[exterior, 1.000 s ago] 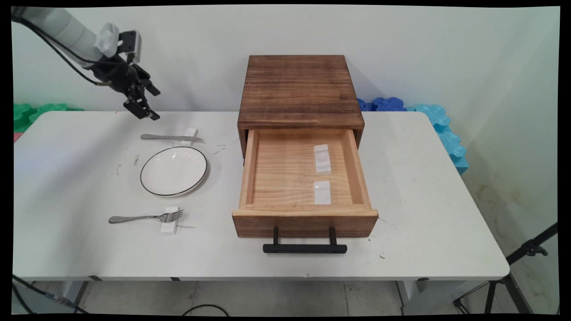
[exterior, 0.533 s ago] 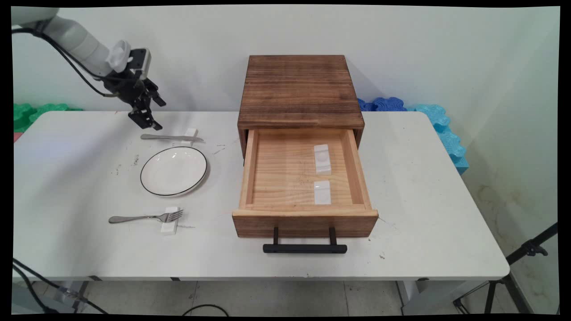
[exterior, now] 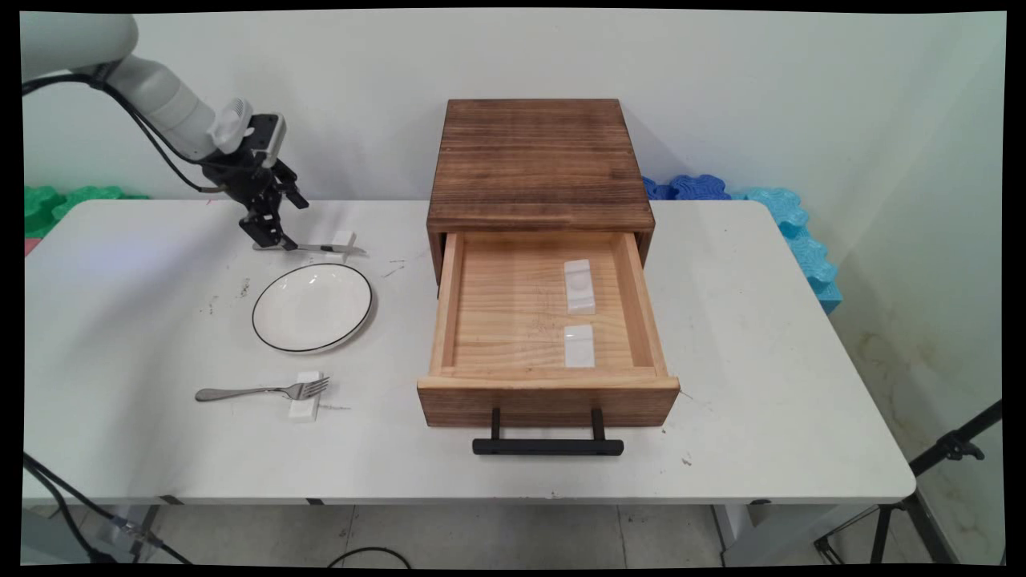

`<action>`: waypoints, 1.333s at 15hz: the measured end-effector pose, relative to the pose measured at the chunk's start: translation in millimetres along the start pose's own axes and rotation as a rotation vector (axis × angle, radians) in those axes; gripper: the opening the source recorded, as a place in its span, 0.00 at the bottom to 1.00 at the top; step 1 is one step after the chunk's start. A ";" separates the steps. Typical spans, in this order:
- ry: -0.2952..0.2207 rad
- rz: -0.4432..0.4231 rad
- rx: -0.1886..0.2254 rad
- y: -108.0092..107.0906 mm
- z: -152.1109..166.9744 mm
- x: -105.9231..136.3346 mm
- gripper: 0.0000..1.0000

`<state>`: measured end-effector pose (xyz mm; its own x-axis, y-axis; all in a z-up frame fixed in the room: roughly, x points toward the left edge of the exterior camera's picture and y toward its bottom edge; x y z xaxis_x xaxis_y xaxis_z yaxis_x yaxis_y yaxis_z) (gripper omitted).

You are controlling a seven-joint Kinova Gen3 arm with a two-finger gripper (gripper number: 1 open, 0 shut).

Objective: Pick up the knife from the left of the white plate, then place the picked object into the drawer

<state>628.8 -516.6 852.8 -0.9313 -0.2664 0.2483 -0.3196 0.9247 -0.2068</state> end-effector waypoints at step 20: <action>-0.001 0.072 -0.039 -5.8 44.6 2.4 0.00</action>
<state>620.6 -534.8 812.4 -0.9519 -0.1991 0.2331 -0.2449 0.9513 -0.1874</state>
